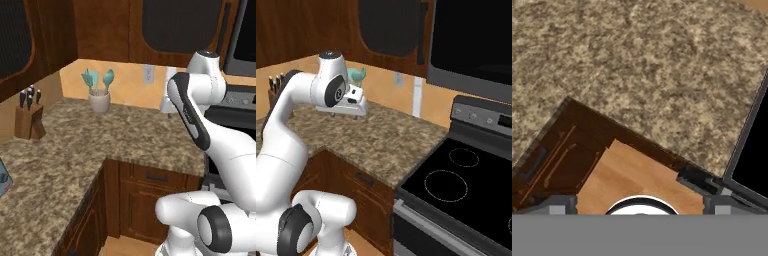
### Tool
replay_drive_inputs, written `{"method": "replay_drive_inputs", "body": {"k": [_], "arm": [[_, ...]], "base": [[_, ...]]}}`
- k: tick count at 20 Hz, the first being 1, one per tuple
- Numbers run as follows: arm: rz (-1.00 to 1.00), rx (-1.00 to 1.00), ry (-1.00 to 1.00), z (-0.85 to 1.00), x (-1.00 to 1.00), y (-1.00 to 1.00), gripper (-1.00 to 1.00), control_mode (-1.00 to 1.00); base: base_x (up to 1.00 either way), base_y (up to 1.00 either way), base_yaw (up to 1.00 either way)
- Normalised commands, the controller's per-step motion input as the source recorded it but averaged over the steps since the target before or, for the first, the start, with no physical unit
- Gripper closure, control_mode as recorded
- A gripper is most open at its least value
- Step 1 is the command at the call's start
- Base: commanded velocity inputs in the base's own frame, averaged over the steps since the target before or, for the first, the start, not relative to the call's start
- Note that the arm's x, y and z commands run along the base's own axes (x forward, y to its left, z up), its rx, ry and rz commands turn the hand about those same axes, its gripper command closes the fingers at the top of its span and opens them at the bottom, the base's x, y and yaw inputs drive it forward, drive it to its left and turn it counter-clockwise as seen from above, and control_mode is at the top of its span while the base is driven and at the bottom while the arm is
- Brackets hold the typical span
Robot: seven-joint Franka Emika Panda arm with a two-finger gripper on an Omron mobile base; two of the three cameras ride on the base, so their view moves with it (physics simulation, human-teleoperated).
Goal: Navigate to the sink.
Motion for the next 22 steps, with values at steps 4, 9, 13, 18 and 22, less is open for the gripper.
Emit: {"method": "replay_drive_inputs", "body": {"k": [4,9,13,18,22], "arm": [[0.0,0.0,0.0,0.0,0.0,0.0,-1.0,1.0],[0.0,0.0,0.0,0.0,0.0,0.0,-1.0,1.0],[0.0,0.0,0.0,0.0,0.0,0.0,-1.0,1.0],[0.0,0.0,0.0,0.0,0.0,0.0,-1.0,1.0],[0.0,0.0,0.0,0.0,0.0,0.0,-1.0,1.0]], "base": [[-0.41,0.29,0.61],[-0.46,0.37,0.65],[-0.52,0.39,0.62],[-0.52,0.47,0.58],[-0.45,0.45,0.55]]}}
